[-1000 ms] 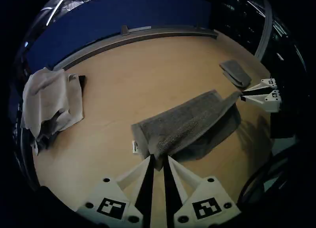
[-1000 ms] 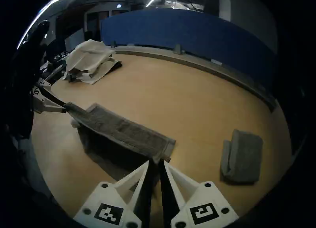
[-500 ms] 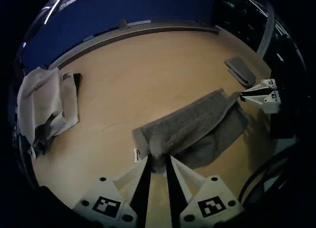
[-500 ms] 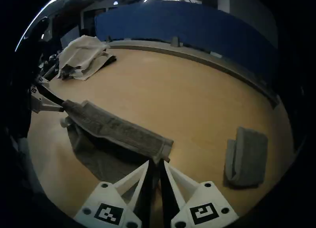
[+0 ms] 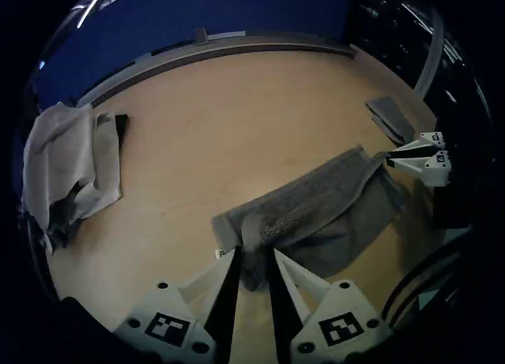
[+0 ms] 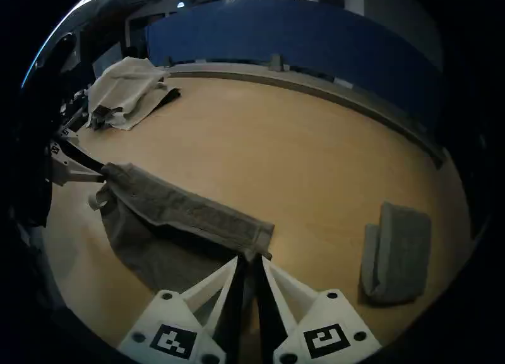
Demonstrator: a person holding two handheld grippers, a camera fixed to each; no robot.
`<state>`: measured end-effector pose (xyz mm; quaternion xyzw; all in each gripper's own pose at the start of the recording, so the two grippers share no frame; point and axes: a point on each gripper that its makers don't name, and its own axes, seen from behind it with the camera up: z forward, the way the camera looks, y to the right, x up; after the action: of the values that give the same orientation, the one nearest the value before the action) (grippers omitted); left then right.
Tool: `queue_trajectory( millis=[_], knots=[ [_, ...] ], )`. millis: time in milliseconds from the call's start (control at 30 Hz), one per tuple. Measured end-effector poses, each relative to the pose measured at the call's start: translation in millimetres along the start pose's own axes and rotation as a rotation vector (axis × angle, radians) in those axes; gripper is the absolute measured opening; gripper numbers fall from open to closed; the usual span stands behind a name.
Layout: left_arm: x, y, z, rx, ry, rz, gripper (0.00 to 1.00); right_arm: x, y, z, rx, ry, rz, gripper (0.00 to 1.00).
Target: Fold towel
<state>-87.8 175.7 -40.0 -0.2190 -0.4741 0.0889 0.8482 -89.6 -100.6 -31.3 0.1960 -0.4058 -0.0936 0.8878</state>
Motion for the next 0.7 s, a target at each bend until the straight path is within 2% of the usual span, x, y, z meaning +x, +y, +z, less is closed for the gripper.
queue_trajectory(
  millis=[167, 333, 500, 633, 700],
  knots=[
    [3.7, -3.9, 1.7, 0.0, 0.002, -0.01, 0.36, -0.5, 1.9, 2.2, -0.005, -0.003, 0.006, 0.16],
    [7.3, -8.9, 4.6, 0.007, 0.007, -0.019, 0.38, 1.7, 5.6, 4.4, -0.016, 0.0, 0.017, 0.21],
    [9.6, -13.1, 6.7, 0.011, 0.012, -0.021, 0.46, 4.2, 9.2, 5.0, -0.025, 0.002, 0.031, 0.4],
    [9.8, -15.3, 4.9, 0.007, 0.013, -0.024, 0.66, 5.4, 10.6, 4.3, -0.03, 0.003, 0.037, 0.53],
    [9.3, -15.6, 3.1, 0.002, 0.013, -0.027, 0.83, 5.9, 11.3, 3.3, -0.033, 0.005, 0.038, 0.64]
  ],
)
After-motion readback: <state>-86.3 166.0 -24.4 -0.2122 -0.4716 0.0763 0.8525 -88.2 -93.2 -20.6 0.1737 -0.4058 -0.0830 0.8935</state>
